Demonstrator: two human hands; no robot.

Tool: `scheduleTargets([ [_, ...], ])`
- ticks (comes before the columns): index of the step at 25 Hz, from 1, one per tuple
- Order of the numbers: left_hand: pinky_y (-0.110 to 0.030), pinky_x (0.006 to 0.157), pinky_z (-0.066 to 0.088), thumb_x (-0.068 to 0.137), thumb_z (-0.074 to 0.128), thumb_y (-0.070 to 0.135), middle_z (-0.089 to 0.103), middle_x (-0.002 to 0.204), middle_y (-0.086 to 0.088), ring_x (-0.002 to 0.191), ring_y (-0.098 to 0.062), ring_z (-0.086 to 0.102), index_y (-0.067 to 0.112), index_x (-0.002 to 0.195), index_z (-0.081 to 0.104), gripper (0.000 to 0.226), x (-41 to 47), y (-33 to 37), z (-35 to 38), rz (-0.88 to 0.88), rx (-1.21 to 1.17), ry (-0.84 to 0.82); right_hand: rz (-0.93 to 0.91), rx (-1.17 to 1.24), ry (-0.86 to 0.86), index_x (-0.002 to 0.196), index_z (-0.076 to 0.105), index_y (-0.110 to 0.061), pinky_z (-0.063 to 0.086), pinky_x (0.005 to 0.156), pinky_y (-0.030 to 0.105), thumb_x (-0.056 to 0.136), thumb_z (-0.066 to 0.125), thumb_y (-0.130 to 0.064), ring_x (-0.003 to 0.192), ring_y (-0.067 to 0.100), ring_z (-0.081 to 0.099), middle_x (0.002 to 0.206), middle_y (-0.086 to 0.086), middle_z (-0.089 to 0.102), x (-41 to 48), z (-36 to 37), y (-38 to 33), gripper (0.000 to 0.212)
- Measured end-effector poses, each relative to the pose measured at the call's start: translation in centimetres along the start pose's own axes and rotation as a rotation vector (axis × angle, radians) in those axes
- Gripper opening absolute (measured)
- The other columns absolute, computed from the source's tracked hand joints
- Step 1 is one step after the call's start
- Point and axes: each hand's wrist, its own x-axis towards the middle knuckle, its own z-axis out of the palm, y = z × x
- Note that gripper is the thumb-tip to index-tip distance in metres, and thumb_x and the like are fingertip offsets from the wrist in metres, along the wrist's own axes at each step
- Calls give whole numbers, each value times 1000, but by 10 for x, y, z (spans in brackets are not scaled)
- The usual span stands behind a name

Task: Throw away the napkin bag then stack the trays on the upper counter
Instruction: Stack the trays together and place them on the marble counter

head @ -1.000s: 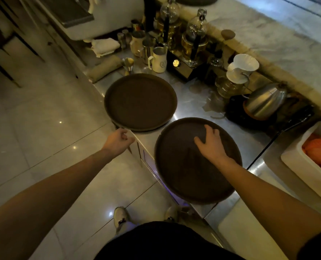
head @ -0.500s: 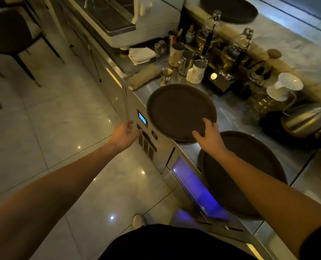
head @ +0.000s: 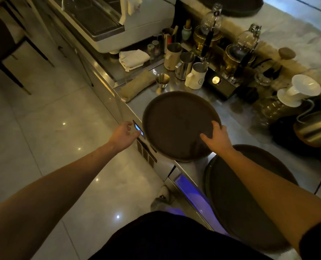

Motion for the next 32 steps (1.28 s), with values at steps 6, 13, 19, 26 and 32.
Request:
scheduleTargets([
  [6, -34, 96, 43, 88, 66, 36, 54, 136, -21, 123, -34, 54, 5, 139, 44, 64, 64, 24, 9, -67, 149, -70, 129, 34, -33, 148, 24, -17, 42, 104, 52, 86, 67, -42, 128, 43, 43, 144, 21, 33, 45, -7, 35, 79],
  [13, -45, 101, 45, 88, 66, 36, 49, 140, -23, 125, -38, 51, 2, 144, 33, 73, 108, 28, 31, -60, 245, -194, 206, 99, -78, 144, 30, -15, 44, 102, 47, 85, 69, -37, 128, 37, 47, 142, 17, 44, 63, 0, 48, 74],
  [19, -44, 96, 49, 88, 67, 33, 58, 132, -18, 119, -36, 57, 2, 138, 39, 66, 136, 29, 39, -33, 244, -248, 330, 131, -36, 142, 32, -11, 47, 96, 45, 85, 71, -33, 123, 36, 50, 137, 18, 45, 67, 12, 43, 73],
  [26, -46, 87, 56, 67, 69, 68, 59, 123, -13, 112, -32, 60, 9, 131, 44, 90, 149, 22, 26, 18, 300, -266, 405, 208, 85, 127, 52, -10, 53, 93, 44, 76, 77, -44, 108, 30, 60, 124, 14, 57, 59, 18, 33, 66],
  [32, -45, 83, 57, 70, 70, 63, 57, 121, -15, 105, -29, 62, 7, 128, 47, 84, 161, 26, 9, 173, 345, -244, 442, 267, 164, 124, 53, -10, 54, 93, 46, 71, 81, -45, 107, 29, 61, 120, 13, 58, 37, 14, 12, 69],
])
